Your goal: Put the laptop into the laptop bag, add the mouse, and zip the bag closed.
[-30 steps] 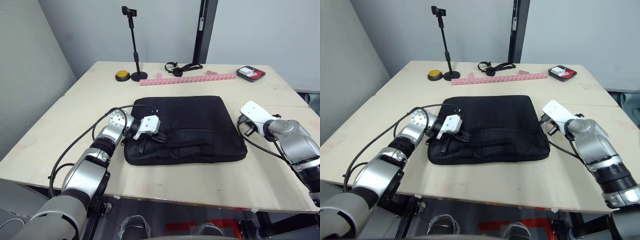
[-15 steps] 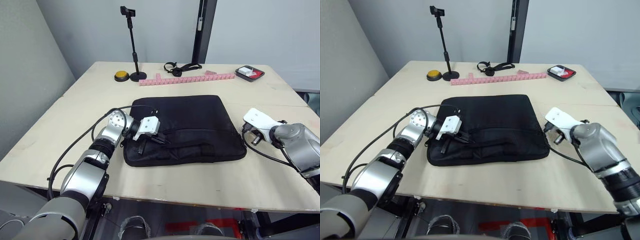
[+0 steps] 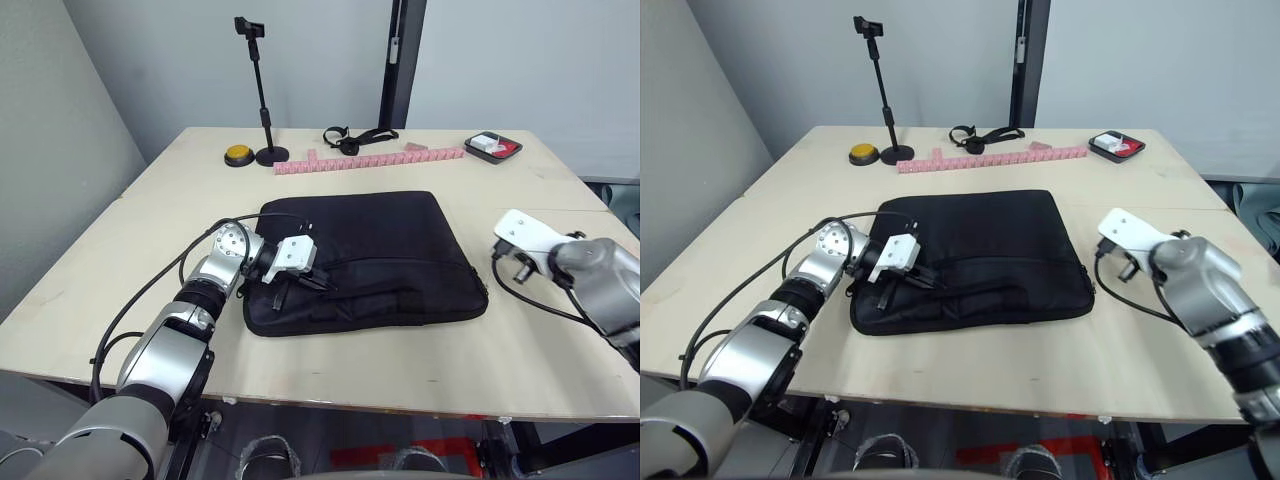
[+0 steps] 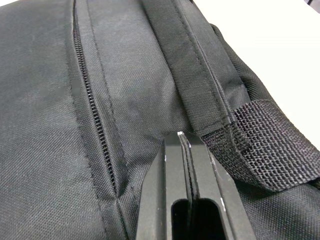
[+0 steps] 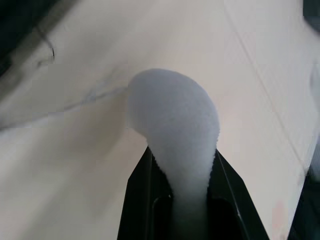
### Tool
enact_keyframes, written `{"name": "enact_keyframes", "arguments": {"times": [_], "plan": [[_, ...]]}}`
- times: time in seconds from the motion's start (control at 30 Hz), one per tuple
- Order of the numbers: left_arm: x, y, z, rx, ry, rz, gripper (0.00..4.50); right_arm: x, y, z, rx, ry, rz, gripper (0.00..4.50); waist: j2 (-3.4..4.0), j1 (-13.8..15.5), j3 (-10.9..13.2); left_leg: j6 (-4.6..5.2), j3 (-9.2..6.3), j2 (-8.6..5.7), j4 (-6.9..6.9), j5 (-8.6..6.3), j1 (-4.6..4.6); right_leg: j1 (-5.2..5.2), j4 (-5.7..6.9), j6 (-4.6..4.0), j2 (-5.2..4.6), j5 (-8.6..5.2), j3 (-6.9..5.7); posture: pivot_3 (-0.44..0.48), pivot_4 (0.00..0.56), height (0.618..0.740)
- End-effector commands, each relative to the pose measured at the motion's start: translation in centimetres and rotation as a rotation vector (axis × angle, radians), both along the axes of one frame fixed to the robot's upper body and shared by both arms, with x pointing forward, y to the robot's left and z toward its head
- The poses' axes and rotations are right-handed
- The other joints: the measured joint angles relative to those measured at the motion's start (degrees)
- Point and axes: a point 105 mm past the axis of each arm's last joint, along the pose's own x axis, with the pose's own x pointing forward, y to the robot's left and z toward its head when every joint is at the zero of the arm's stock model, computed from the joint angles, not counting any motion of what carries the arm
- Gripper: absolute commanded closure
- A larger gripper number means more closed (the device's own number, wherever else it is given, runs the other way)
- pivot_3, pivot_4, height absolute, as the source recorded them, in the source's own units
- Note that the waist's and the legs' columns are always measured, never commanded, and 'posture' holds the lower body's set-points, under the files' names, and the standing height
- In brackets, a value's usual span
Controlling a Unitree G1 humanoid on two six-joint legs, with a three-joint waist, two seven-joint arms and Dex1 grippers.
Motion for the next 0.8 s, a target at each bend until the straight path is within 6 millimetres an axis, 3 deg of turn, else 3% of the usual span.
{"name": "enact_keyframes", "arguments": {"times": [0.03,0.3,0.53,0.8], "plan": [[-3.7,2.9,-7.1,0.319,0.158,-0.097,4.50,1.5,0.2,1.9,-0.033,-0.089,-0.012,4.49,0.02,0.04,-0.06,0.00,0.00,0.00,-0.02,0.00,-0.01,0.00,-0.02,0.01,-0.01,-0.01,-0.01,0.000,0.150,0.733],[-4.3,3.9,-7.8,0.360,0.155,-0.120,4.50,3.7,0.3,3.2,-0.090,-0.169,-0.034,4.49,0.04,-0.52,-0.50,-0.04,0.05,0.01,-0.06,-0.01,0.10,0.03,0.01,0.01,0.02,-0.01,0.03,0.000,0.150,0.733],[-4.5,3.7,-7.9,0.361,0.159,-0.128,4.50,5.3,1.7,4.2,-0.062,-0.239,-0.025,4.49,0.04,-0.82,-0.56,-0.05,0.07,0.01,-0.07,-0.02,0.14,0.02,0.07,0.01,0.02,-0.01,0.05,0.000,0.150,0.733],[-4.6,3.6,-8.0,0.348,0.167,-0.122,4.50,4.4,2.4,1.3,0.008,-0.136,-0.011,4.49,0.06,-0.92,-0.62,-0.05,0.08,0.03,-0.13,-0.02,0.13,0.03,-0.01,0.01,0.03,-0.01,0.03,0.000,0.150,0.733]]}}
